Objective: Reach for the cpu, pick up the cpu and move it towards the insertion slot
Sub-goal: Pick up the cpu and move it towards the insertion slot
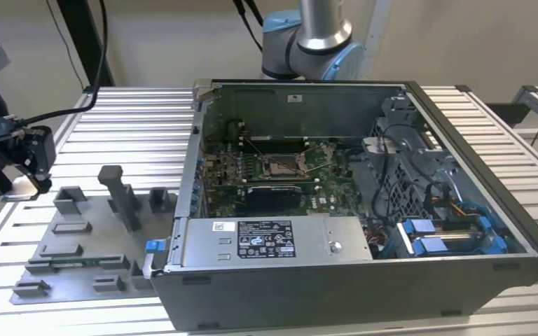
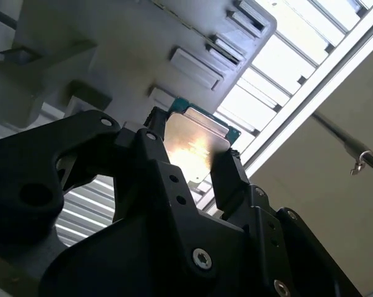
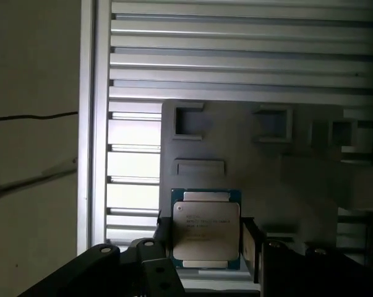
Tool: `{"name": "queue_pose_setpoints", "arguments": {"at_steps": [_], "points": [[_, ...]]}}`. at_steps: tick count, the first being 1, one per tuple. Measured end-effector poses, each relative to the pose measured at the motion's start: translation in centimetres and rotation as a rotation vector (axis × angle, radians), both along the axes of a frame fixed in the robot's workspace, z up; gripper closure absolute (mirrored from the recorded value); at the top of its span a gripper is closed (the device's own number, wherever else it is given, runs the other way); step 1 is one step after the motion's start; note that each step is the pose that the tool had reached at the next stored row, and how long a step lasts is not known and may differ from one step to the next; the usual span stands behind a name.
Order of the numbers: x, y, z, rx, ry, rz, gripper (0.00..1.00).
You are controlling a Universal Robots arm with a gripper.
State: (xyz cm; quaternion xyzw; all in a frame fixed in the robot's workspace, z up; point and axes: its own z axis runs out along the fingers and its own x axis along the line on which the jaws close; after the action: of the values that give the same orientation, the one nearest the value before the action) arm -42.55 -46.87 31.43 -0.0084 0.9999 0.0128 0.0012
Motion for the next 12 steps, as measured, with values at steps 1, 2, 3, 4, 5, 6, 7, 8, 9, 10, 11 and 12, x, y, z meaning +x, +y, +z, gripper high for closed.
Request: {"name": "queue_pose_setpoints", "arguments": {"at_steps": [1, 2, 3, 4, 5, 6, 7, 8, 9, 10, 11, 12], "points": [[0.00, 0.00, 0.10, -0.0001, 0.0000, 0.000, 1.00], [0.00, 0.00, 0.21, -0.0003, -0.0001, 0.000, 1.00], [0.00, 0.00, 0.31, -0.0004, 0.0000, 0.000, 1.00], [0.00, 0.00, 0.41, -0.0004, 0.0000, 0.000, 1.00], [0.00, 0.00, 0.51, -0.0005, 0.0000, 0.000, 1.00], [0.00, 0.01, 0.60, -0.0008, 0.0000, 0.000, 1.00], [0.00, 0.02, 0.71, -0.0011, 0.0000, 0.000, 1.00], [0.00, 0.02, 0.82, -0.0010, -0.0001, 0.000, 1.00], [0.00, 0.02, 0.94, -0.0013, -0.0001, 0.000, 1.00], [0.00, 0.03, 1.05, -0.0018, 0.0000, 0.000, 1.00], [0.00, 0.04, 1.15, -0.0022, 0.0000, 0.000, 1.00], [0.00, 0.03, 1.27, -0.0023, 0.0001, 0.000, 1.00]]}}
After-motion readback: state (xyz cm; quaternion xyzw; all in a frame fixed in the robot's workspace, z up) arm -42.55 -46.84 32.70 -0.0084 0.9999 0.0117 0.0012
